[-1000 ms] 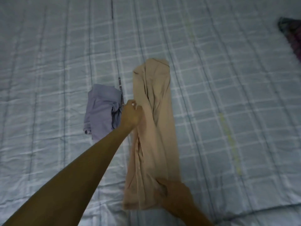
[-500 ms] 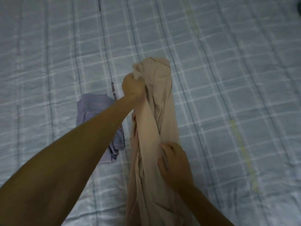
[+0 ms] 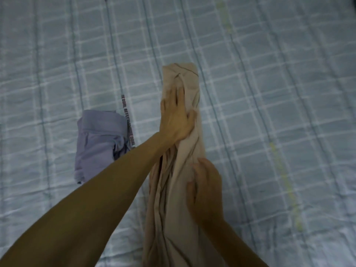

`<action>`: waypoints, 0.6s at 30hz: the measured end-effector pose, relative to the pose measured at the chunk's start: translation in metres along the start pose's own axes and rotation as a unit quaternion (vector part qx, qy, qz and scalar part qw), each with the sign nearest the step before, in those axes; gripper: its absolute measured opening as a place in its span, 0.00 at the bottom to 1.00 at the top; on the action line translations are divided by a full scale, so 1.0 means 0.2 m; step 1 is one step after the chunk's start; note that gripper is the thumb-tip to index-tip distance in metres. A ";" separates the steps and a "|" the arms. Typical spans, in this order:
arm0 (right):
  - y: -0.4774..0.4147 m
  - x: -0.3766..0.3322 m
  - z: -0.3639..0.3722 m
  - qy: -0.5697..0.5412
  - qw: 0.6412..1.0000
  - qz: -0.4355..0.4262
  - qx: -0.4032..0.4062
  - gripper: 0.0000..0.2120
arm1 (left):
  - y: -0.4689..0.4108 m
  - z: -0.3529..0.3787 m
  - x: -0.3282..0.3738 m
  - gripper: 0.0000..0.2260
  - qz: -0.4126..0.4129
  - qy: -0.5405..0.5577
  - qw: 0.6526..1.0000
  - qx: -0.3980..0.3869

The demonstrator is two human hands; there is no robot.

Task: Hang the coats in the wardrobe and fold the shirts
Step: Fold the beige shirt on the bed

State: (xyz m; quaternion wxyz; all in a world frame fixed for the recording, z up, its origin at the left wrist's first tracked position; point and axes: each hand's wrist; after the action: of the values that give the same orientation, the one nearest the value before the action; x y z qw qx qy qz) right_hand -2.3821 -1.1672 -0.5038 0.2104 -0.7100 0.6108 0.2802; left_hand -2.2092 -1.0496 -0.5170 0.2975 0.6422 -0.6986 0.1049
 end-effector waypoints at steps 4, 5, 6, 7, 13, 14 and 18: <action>0.07 -0.01 0.09 0.105 0.973 -0.067 -0.195 0.23 | -0.07 0.11 0.00 0.33 -0.059 -0.125 0.977 -0.162; 0.10 0.02 0.12 0.139 0.961 -0.070 -0.227 0.26 | -0.08 0.10 0.00 0.33 -0.050 -0.124 0.978 -0.162; 0.12 0.05 0.14 0.167 0.951 -0.073 -0.249 0.28 | -0.07 0.09 -0.01 0.33 -0.039 -0.117 0.980 -0.156; 0.13 0.07 0.15 0.188 0.943 -0.078 -0.262 0.29 | -0.05 0.08 -0.03 0.32 -0.027 -0.111 0.983 -0.147; 0.16 0.09 0.16 0.218 0.940 -0.093 -0.244 0.30 | 0.31 0.06 -0.11 0.25 0.027 -0.058 0.995 -0.080; 0.19 0.10 0.16 0.216 0.942 -0.093 -0.241 0.30 | 0.39 0.07 -0.11 0.24 0.028 -0.040 0.997 -0.054; 0.41 0.12 0.13 0.213 0.932 -0.127 -0.264 0.28 | 0.79 0.18 -0.10 0.30 -0.108 0.053 0.992 0.032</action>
State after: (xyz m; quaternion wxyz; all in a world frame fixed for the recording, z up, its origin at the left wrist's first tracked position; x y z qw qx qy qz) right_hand -2.4644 -1.1818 -0.5363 -0.0856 -0.8549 0.4499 0.2439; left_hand -2.3714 -1.0286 -0.5197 0.3231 0.7165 -0.6047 0.1286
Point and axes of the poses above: each hand's wrist, its own y-axis away from the middle knuckle, its own z-axis out of the palm, x = y × z, and after that the axes turned 9 degrees about -x, right-handed
